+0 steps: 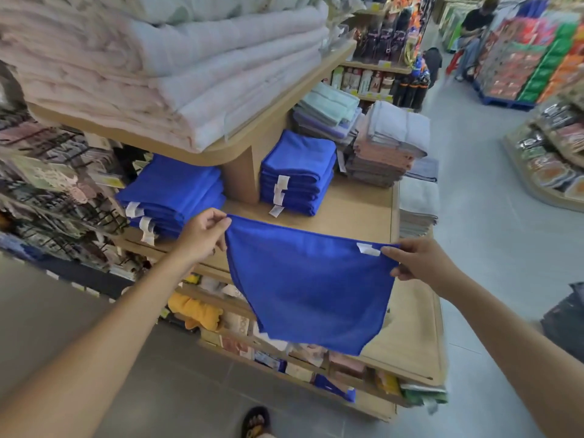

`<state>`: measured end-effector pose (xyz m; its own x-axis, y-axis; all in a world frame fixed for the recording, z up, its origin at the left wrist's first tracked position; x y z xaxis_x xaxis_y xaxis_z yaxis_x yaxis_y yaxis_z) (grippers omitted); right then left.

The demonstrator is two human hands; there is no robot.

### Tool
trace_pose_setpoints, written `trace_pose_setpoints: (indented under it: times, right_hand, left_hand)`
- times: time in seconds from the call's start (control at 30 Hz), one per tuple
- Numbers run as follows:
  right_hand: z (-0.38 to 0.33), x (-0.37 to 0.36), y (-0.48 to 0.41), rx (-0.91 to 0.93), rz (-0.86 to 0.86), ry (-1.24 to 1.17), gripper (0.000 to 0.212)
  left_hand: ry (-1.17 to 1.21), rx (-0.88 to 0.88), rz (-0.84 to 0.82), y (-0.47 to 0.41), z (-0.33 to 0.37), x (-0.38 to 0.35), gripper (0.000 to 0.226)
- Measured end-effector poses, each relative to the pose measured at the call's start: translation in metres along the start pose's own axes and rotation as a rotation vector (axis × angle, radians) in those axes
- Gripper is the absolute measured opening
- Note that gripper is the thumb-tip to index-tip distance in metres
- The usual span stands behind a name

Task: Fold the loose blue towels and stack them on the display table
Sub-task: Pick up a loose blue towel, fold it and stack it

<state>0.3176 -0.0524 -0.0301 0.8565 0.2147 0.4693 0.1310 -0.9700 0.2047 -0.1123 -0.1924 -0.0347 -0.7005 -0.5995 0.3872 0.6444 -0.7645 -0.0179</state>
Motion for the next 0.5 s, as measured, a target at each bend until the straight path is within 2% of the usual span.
trace_pose_setpoints:
  times: [0.23,0.33,0.43,0.5]
  right_hand:
    - [-0.028,-0.015,-0.076,-0.009,0.151,-0.012,0.018]
    - [-0.027,-0.025,-0.112,-0.029,0.197,0.077,0.025]
    - [-0.019,-0.038,-0.133,-0.039,0.210,0.272,0.021]
    - [-0.009,-0.049,-0.138,-0.052,0.227,0.339,0.032]
  left_hand:
    - [0.115,0.104,0.094,-0.084,0.009,-0.036,0.014]
    - [0.155,0.144,0.097,-0.110,0.009,-0.055,0.011]
    - [0.122,0.144,0.031,-0.120,0.003,-0.077,0.004]
    - [0.036,0.120,-0.020,-0.117,-0.005,-0.086,0.020]
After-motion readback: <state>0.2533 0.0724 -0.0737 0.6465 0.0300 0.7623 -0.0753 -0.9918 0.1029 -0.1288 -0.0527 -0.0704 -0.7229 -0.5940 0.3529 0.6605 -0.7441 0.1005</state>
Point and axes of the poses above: each hand's wrist, its own y-axis away from the middle knuckle, its own x-axis out of the back of the hand, z = x × y, the point moved 9 cm from there along -y, towards the middle knuckle, and after that the axes turned 11 degrees about z, right-handed, at the moved point
